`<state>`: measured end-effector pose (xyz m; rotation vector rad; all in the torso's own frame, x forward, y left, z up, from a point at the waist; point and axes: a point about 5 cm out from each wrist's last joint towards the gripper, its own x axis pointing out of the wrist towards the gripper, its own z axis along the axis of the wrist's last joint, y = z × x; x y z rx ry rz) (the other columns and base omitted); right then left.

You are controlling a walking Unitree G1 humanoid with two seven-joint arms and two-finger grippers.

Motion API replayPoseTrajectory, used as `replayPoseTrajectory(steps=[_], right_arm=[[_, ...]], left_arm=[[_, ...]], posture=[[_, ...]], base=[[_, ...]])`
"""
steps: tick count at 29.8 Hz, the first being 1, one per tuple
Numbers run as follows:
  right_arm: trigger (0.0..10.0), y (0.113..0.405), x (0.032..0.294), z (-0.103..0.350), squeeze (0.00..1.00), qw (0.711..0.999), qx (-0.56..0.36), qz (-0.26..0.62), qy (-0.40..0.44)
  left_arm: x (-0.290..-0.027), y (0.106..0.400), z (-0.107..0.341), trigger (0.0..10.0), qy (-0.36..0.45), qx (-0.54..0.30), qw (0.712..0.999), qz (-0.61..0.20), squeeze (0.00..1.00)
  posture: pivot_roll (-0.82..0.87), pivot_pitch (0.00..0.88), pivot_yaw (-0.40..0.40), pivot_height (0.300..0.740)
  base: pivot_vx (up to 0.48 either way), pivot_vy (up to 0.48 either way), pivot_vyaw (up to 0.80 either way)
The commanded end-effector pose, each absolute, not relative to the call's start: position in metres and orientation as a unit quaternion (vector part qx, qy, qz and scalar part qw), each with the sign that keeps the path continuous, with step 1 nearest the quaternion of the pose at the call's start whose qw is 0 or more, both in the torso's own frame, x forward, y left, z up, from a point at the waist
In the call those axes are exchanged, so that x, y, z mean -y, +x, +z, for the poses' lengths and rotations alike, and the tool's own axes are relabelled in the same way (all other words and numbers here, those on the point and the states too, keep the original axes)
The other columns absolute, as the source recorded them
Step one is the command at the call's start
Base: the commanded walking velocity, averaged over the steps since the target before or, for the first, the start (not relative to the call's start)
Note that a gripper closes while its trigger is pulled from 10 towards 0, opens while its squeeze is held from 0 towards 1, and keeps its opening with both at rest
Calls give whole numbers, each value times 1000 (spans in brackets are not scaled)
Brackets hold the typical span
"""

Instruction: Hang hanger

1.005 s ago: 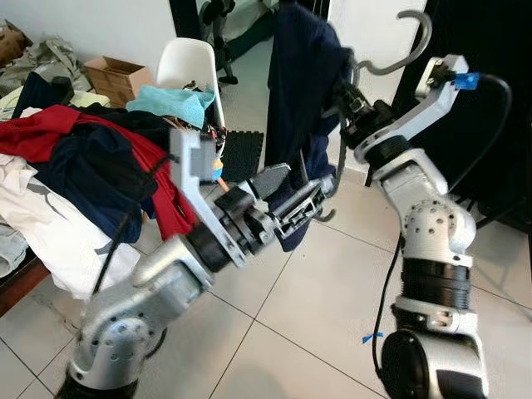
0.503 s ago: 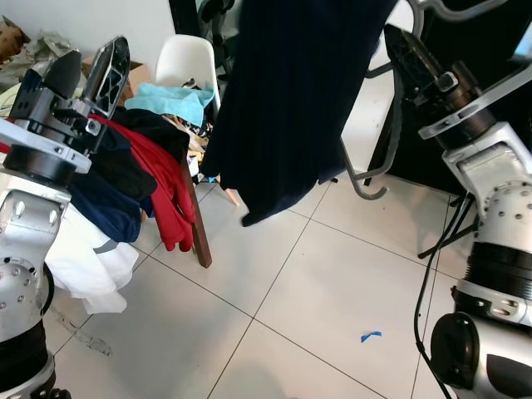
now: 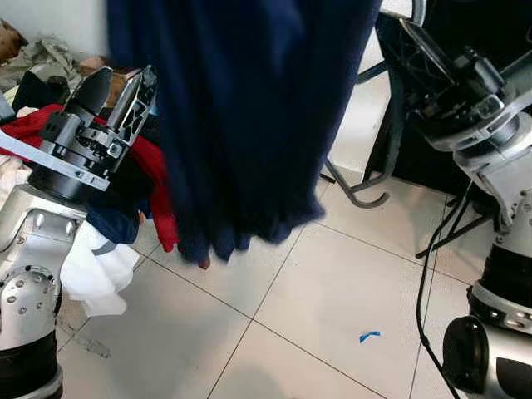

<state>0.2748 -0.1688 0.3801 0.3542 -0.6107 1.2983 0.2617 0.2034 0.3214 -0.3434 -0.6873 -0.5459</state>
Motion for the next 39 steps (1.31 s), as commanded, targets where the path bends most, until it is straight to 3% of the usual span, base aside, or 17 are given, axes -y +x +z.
replayPoseTrajectory(steps=[1,5,9,12,22,33,39], right_arm=[[10000,264,170,387,0,720,300,606,156],[10000,261,173,390,0,719,304,604,159],[10000,269,174,388,0,751,289,575,151],[10000,274,170,385,0,760,280,567,147],[10000,303,157,380,0,834,249,471,142],[10000,306,150,382,0,833,253,469,150],[10000,301,140,383,0,822,254,487,154]], left_arm=[[-204,262,318,10000,-165,331,892,-262,0],[-199,262,316,10000,-156,326,891,-273,0],[-188,262,311,10000,-151,320,887,-298,0],[-189,262,308,10000,-151,318,886,-301,0],[-190,256,309,10000,-153,314,885,-309,0],[-185,254,307,10000,-157,319,891,-283,0],[-170,265,301,10000,-182,313,892,-270,0]], posture=[[-52,113,26,740],[-49,114,25,740],[-47,116,25,740],[-47,117,24,740],[-46,120,25,740],[-42,121,19,740],[-49,118,25,740]], base=[[0,0,0],[0,0,0],[0,0,0],[0,0,0],[0,0,0],[0,0,0],[0,0,0]])
